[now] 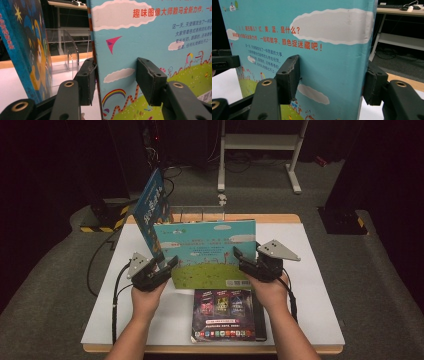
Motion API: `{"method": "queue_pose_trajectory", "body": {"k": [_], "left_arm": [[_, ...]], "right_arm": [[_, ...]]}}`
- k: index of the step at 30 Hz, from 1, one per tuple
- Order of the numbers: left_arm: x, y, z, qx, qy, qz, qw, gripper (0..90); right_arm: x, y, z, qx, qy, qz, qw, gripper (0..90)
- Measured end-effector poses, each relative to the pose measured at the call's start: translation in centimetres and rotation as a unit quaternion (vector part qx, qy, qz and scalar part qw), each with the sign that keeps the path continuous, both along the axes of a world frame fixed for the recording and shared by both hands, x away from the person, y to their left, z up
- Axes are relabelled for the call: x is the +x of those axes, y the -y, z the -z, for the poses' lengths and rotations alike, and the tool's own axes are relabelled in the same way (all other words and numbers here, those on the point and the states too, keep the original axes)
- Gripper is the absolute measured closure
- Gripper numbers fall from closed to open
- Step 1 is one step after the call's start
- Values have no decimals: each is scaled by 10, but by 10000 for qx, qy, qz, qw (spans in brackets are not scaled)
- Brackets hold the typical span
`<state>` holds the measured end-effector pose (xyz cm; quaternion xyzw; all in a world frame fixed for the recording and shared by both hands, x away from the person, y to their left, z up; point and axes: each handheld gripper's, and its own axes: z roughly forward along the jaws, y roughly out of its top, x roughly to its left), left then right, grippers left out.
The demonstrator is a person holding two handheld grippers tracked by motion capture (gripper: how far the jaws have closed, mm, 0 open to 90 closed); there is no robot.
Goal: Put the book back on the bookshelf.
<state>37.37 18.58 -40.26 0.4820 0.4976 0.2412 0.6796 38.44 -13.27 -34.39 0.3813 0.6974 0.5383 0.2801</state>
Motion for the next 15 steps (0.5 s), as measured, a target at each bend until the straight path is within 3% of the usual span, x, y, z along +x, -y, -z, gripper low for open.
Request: {"method": "queue_pose_trajectory", "body": {"k": [15], "left_arm": [[16,4,-7,28,129,-53,9999,509]], "right_arm": [[14,2,-2,44,143,21,9999,388]]}}
